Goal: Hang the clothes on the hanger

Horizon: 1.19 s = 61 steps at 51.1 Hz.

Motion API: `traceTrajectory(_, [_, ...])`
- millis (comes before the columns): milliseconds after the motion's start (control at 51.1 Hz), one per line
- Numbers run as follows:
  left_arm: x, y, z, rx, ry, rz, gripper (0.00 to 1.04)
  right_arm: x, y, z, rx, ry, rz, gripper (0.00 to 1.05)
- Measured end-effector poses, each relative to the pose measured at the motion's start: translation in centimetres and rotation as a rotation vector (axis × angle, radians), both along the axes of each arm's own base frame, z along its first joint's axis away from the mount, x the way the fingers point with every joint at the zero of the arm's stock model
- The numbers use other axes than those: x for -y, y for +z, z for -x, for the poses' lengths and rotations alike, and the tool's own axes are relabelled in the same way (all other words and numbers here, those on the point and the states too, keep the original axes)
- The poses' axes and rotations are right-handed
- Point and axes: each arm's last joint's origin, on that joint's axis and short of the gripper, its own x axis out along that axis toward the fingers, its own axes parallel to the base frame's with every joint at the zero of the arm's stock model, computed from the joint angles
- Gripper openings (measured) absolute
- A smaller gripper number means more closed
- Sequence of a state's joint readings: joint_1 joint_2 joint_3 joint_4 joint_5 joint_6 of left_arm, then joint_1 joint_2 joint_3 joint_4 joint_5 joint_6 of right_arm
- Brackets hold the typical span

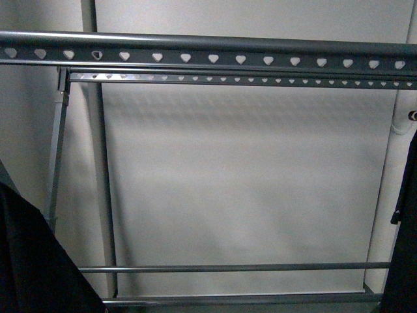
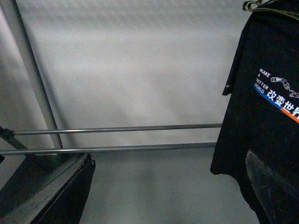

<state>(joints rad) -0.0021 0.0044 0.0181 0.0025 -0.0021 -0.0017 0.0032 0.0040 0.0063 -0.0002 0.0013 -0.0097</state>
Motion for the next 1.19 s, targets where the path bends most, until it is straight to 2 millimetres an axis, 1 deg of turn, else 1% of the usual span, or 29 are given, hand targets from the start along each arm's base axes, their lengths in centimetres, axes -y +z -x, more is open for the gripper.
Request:
traceTrajectory(254, [0.0,0.0,0.0,-0.001,-0.001,0.000,0.98,0.0,0.0,0.0,0.000,0.000,0.000,0.97])
traceTrajectory(313, [0.0,-0.1,0.0,-0.075,-0.076,0.024,0.98,0.0,0.0,0.0,0.000,-0.001,0.000,0.97])
traceTrajectory(333, [0.1,-0.2,-0.1,-0.124,-0.131,0.049,0.98,0.0,0.0,0.0,0.000,-0.001,0.000,0.97])
traceTrajectory(352, [0.2,-0.2,-0.3,-0.171,-0.148,0.070,0.98,0.0,0.0,0.0,0.000,0.000,0.000,0.97])
traceTrajectory(391, [0.2,0.0,-0.8,-0.241,-0.140,0.118,0.98,0.0,0.0,0.0,0.000,0.002,0.000,0.97])
traceTrajectory(450, [-0.1,0.8,-1.9,-0.277,-0.066,0.168,0.98,0.0,0.0,0.0,0.000,0.001,0.000,0.97])
traceTrajectory(489, [-0.5,1.9,-3.1,-0.282,0.030,0.207,0.98,0.0,0.0,0.0,0.000,0.001,0.000,0.97])
traceTrajectory(528, [-1.1,3.3,-4.9,-0.296,0.147,0.284,0.98,0.0,0.0,0.0,0.000,0.000,0.000,0.97])
traceTrajectory(548, [-1.2,3.6,-5.3,-0.300,0.169,0.300,0.98,0.0,0.0,0.0,0.000,0.000,0.000,0.97])
traceTrajectory(587, [-1.6,4.4,-7.0,-0.308,0.258,0.375,0.98,0.0,0.0,0.0,0.000,0.000,0.000,0.97])
traceTrajectory(606, [-1.7,4.5,-7.5,-0.309,0.275,0.381,0.98,0.0,0.0,0.0,0.000,0.000,0.000,0.97])
traceTrajectory(645, [-2.0,5.0,-9.3,-0.303,0.348,0.442,0.98,0.0,0.0,0.0,0.000,0.000,0.000,0.97])
traceTrajectory(704, [-2.3,5.2,-11.1,-0.314,0.413,0.504,0.98,0.0,0.0,0.0,0.000,0.000,0.000,0.97])
traceTrajectory(743, [-2.5,5.2,-12.8,-0.330,0.470,0.543,0.98,0.0,0.0,0.0,0.000,0.000,0.000,0.97])
traceTrajectory(763, [-2.6,5.2,-13.2,-0.329,0.488,0.552,0.98,0.0,0.0,0.0,0.000,0.000,0.000,0.97])
traceTrajectory(802, [-2.9,5.1,-14.8,-0.326,0.545,0.583,0.98,0.0,0.0,0.0,0.000,0.000,0.000,0.97])
traceTrajectory(822, [-2.9,5.1,-15.2,-0.324,0.558,0.596,0.98,0.0,0.0,0.0,0.000,0.000,0.000,0.97])
traceTrajectory(861, [-3.1,5.3,-16.7,-0.311,0.602,0.615,0.98,0.0,0.0,0.0,0.000,0.000,0.000,0.97])
traceTrajectory(919, [-3.3,5.8,-18.0,-0.282,0.636,0.624,0.98,0.0,0.0,0.0,0.000,0.000,0.000,0.97])
traceTrajectory(958, [-3.5,6.3,-19.3,-0.255,0.660,0.634,0.98,0.0,0.0,0.0,0.000,0.000,0.000,0.97])
traceTrajectory(998, [-3.8,7.3,-20.8,-0.213,0.691,0.641,0.98,0.0,0.0,0.0,0.000,0.000,0.000,0.97])
traceTrajectory(1076, [-4.4,8.6,-22.8,-0.174,0.724,0.649,0.98,0.0,0.0,0.0,0.000,0.000,0.000,0.97])
traceTrajectory(1154, [-4.8,8.7,-23.8,-0.199,0.747,0.653,0.98,0.0,0.0,0.0,0.000,0.000,0.000,0.97])
traceTrajectory(1193, [-5.0,8.4,-24.2,-0.213,0.758,0.649,0.98,0.0,0.0,0.0,0.000,0.000,0.000,0.97])
